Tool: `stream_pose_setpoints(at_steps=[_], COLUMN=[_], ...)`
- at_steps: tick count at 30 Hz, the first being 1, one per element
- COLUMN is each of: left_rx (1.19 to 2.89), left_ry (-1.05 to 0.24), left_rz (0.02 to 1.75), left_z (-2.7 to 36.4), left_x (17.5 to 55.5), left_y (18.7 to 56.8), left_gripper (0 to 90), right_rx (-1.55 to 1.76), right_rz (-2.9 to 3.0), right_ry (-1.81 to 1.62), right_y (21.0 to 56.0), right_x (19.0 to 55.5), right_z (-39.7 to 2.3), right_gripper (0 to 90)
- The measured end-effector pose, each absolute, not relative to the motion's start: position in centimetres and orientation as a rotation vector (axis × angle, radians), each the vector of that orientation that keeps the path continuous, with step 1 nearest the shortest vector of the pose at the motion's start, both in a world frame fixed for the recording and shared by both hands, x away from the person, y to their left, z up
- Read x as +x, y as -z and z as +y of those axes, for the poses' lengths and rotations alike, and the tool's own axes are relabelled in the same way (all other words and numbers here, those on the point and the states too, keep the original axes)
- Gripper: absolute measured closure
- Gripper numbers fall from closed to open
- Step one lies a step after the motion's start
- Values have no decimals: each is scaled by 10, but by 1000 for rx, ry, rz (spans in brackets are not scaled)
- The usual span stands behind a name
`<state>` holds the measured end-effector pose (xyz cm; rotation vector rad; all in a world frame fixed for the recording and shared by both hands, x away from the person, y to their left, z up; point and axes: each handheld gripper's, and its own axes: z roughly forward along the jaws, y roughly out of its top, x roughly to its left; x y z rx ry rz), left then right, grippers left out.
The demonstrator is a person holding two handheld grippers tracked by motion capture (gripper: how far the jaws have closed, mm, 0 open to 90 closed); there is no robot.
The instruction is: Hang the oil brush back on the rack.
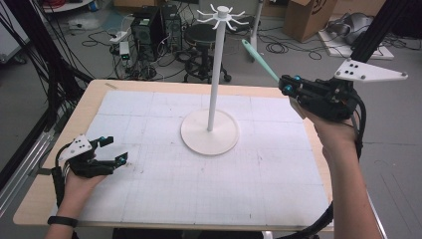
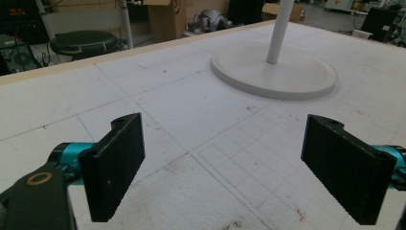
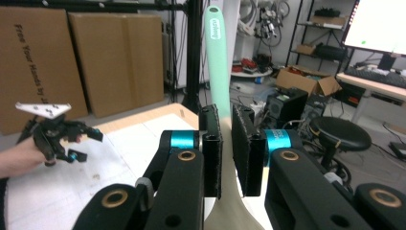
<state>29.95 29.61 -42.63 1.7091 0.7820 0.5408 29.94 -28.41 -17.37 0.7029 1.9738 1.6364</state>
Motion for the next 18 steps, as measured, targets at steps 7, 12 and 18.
stream_pose_setpoints(at_steps=[7, 12, 18], left_rx=[1706, 1707, 1704], left_ry=[-542, -540, -540], left_rz=[782, 782, 780], left_z=[296, 296, 297], left_x=[299, 299, 299], left_y=[426, 426, 426], left_gripper=[156, 156, 156], right_rx=[690, 692, 696], right_rz=[1954, 1951, 1949], right_ry=[-1641, -1633, -1624], right_y=[164, 161, 161], right_x=[302, 305, 310], right_z=[-277, -269, -265], right_gripper=[831, 831, 831])
